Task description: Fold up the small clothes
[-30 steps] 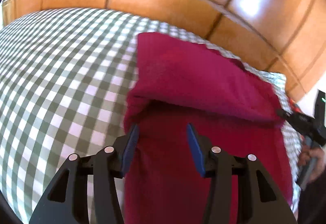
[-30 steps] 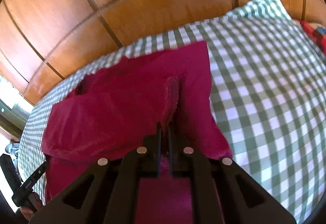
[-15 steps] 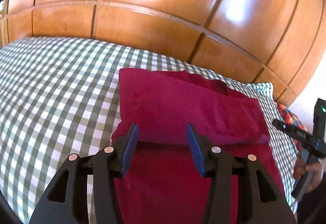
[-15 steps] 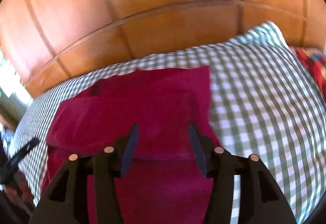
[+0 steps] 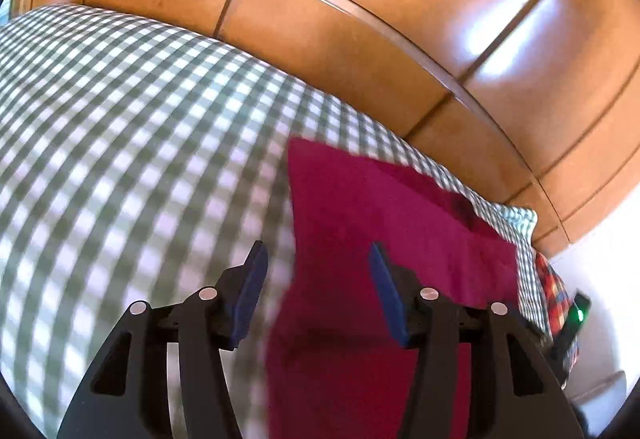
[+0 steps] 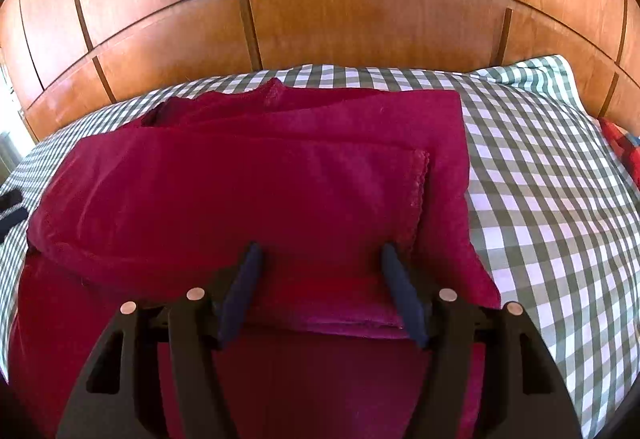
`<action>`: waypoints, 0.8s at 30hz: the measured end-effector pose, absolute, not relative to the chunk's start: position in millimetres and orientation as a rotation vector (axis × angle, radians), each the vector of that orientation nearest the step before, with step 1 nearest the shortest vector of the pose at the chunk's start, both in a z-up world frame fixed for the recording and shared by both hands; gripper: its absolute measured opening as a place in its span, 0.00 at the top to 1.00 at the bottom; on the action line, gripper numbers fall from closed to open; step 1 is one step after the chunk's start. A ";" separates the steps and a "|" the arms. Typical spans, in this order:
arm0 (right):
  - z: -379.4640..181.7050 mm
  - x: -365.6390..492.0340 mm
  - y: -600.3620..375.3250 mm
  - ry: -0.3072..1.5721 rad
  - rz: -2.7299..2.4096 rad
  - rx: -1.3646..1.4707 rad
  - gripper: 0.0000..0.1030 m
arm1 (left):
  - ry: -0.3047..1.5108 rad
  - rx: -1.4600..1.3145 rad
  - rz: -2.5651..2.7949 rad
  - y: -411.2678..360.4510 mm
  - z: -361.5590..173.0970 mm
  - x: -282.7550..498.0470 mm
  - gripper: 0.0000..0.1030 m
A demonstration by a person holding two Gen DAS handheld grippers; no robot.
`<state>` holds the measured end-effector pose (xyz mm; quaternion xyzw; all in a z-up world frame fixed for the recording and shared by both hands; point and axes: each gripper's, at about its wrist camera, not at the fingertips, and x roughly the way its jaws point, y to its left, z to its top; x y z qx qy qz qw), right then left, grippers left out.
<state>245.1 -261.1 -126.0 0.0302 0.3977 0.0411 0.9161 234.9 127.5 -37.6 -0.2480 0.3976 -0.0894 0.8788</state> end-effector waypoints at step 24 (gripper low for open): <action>-130.1 243.9 -256.4 0.798 0.073 0.025 0.35 | 0.893 -0.207 -0.064 84.0 -51.1 307.8 0.91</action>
